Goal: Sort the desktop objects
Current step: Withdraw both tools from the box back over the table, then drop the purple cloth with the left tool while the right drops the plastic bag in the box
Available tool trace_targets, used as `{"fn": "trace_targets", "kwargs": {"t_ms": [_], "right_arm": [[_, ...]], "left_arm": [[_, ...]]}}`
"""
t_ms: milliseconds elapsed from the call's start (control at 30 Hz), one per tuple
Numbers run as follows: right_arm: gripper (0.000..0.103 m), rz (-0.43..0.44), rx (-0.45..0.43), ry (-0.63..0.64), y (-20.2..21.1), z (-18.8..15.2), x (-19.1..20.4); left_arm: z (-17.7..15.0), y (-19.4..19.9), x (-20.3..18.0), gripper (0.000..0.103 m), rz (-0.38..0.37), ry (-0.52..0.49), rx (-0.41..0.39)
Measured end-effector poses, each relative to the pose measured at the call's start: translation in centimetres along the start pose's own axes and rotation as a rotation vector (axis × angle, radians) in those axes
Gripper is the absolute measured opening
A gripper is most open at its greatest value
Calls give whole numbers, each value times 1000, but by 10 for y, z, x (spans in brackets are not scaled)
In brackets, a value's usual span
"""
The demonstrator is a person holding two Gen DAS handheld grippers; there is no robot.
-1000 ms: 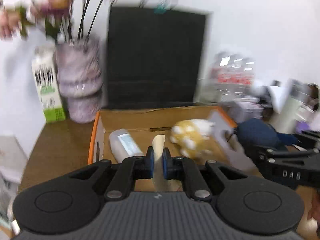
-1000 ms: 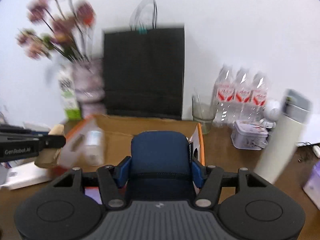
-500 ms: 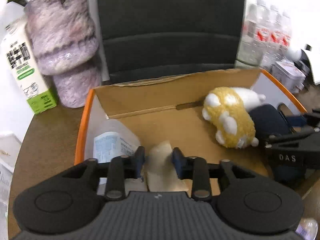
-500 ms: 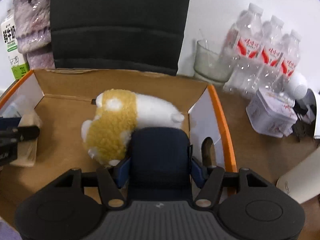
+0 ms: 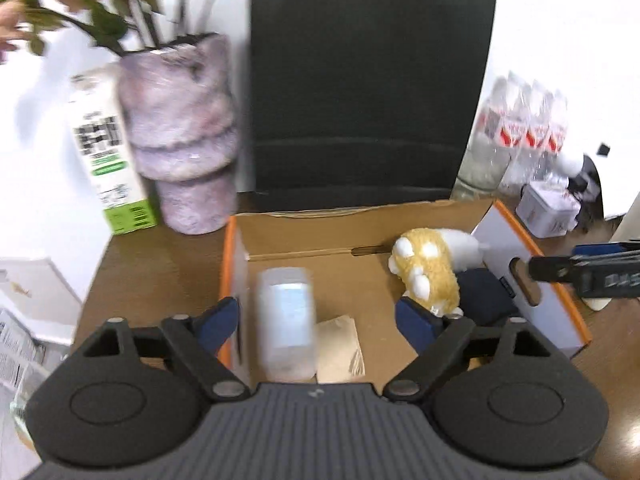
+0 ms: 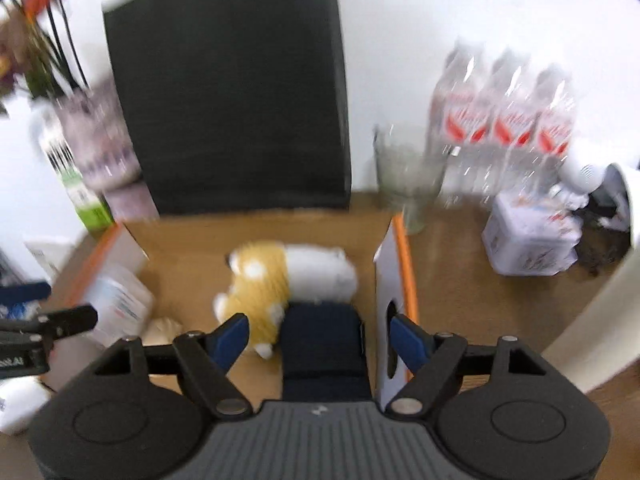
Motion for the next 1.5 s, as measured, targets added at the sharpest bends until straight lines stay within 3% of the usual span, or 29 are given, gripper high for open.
{"fn": "trace_targets", "kwargs": {"t_ms": [67, 167, 233, 333, 467, 600, 733, 900, 1100, 1333, 1500], "right_arm": [[77, 26, -25, -14, 26, -4, 4], [83, 58, -92, -12, 64, -31, 19], [90, 82, -152, -3, 86, -68, 32], [90, 107, -174, 9, 104, -140, 50], [90, 67, -186, 55, 121, -228, 69], [90, 61, -165, 48, 137, -295, 79], [90, 36, -211, 85, 161, -328, 88], [91, 52, -274, 100, 179, -343, 94], [91, 67, -254, 68, 177, -343, 88], [90, 91, -248, 24, 161, -301, 70], [85, 96, -257, -5, 141, -257, 61]], "left_arm": [[-6, 23, 4, 96, 30, 16, -9], [-40, 67, 11, 102, 94, 72, -75], [-81, 96, 10, 103, 56, 103, -118], [-158, 126, 0, 103, -24, 135, -142], [-245, 150, -16, 103, -25, 130, -160], [-295, 162, -21, 103, 9, 104, -165], [-327, 172, -23, 103, -1, 139, -168], [-339, 179, -32, 103, 17, 70, -210], [-332, 173, -32, 103, 5, 72, -202], [-268, 167, -23, 99, -32, 28, -249], [-222, 130, -40, 95, -21, -178, -252]]}}
Point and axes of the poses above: each gripper's, at about its wrist camera, not at the fingertips, and y roughly against the way its jaws point, x to its left, z to its top, the point moved 7 cm from there along -y, roughly the way its jaws point, and after that the axes turned 4 degrees about y, right-handed, at the moved point
